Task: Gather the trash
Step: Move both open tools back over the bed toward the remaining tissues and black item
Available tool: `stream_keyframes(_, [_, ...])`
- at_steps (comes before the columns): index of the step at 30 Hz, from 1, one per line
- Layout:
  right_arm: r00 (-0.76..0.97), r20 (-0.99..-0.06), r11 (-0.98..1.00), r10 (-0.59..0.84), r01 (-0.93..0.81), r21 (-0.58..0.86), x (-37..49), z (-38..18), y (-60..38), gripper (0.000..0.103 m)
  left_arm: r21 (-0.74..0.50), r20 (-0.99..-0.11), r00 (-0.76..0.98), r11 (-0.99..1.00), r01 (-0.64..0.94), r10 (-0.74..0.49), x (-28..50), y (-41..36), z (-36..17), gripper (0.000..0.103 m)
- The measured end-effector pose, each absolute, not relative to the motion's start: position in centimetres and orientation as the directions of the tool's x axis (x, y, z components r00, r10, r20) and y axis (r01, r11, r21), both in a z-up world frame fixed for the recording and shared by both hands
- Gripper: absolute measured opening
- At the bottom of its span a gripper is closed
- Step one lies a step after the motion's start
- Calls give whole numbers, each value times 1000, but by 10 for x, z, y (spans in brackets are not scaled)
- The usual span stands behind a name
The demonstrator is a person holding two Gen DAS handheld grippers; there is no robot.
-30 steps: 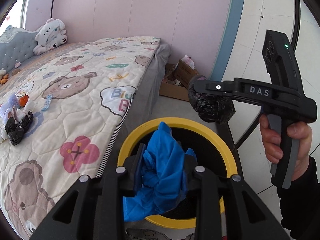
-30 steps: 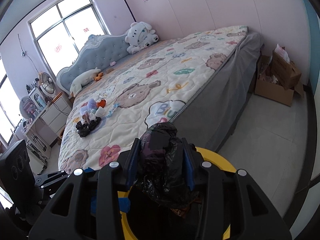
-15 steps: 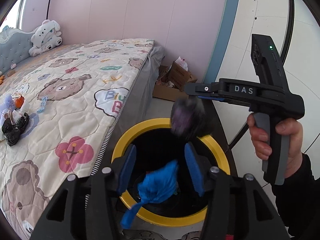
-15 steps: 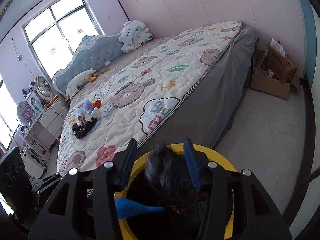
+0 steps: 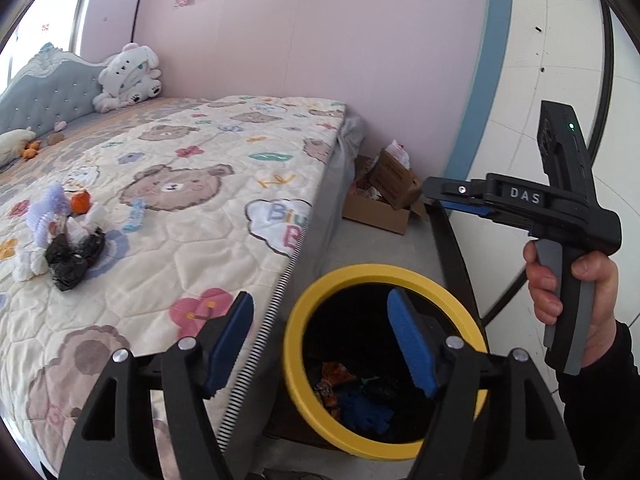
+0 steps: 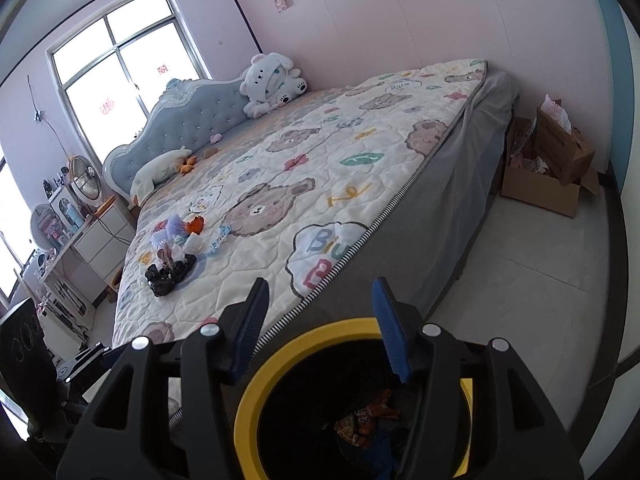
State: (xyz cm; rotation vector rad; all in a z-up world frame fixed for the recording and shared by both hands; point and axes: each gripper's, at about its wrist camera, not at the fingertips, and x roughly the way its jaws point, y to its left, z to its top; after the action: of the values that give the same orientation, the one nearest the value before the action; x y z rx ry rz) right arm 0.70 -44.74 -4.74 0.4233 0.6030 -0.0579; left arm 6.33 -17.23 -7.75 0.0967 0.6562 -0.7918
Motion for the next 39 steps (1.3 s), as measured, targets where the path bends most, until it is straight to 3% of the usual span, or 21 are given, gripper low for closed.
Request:
stream_keyframes(14, [847,-514,944,138,44,327,83,-17,-395,66,-131,-513,687,837,531,-515,110,-105,-53,84])
stream_keyframes(29, [824,-518,947,231,-68,313,186,-15,-330,72,-167,-489,788,927,336,-374,179,-24,-42,88])
stream_keyframes(39, [789,-554,948,265,-108,299,255,-30,-289,72,-179,-533,808,967,180,-249,233,27,-60,89])
